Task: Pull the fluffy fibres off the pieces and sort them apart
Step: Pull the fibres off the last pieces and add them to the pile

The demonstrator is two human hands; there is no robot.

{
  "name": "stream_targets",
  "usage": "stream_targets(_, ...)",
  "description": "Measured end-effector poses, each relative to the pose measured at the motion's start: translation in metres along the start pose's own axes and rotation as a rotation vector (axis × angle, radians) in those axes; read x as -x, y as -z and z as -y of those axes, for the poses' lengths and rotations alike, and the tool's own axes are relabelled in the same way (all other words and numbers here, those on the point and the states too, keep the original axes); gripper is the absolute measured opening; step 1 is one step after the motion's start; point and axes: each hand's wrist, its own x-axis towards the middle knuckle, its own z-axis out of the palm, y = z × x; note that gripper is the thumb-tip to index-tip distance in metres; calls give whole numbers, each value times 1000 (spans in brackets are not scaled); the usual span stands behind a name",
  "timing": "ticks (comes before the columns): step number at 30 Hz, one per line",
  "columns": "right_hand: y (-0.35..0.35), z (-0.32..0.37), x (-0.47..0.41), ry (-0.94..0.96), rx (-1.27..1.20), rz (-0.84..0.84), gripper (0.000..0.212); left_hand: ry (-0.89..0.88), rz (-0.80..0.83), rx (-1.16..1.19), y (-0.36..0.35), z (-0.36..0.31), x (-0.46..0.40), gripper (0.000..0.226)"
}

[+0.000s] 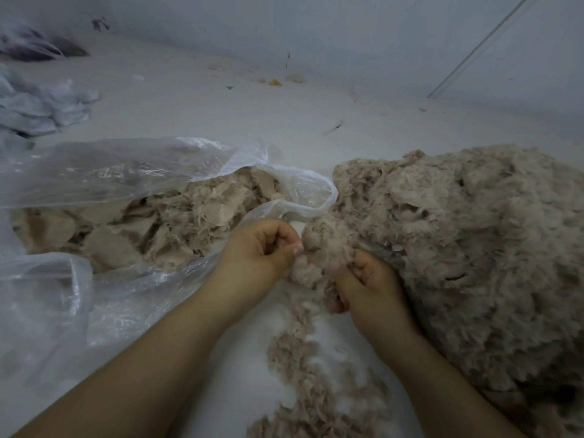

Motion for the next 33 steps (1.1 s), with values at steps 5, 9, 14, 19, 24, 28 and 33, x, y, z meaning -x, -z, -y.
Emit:
stream_targets(5, 1, 4, 3, 27, 44, 8, 22, 39, 24, 377, 5, -5, -1, 8)
stream_targets(9, 0, 7, 5, 61, -70, 91, 38, -25, 108, 367, -2, -4, 3, 14)
stream_targets(14, -1, 7, 6, 102, 20, 90, 27, -121, 191, 306, -4, -8, 6, 19)
stream_targets(19, 1, 5, 5, 51, 21, 27, 42, -327, 93, 218, -3, -11, 8, 35)
stream_targets(24, 2, 10, 7, 109, -31, 43, 62, -487, 240, -127, -9, -15, 15, 26)
stream_targets(28, 2, 8, 6, 49, 12, 17, 46, -372, 219, -115, -8, -15, 19, 26)
stream_targets(33, 1, 11, 7, 102, -57, 39, 29, -46, 20, -55, -10, -12, 15, 11)
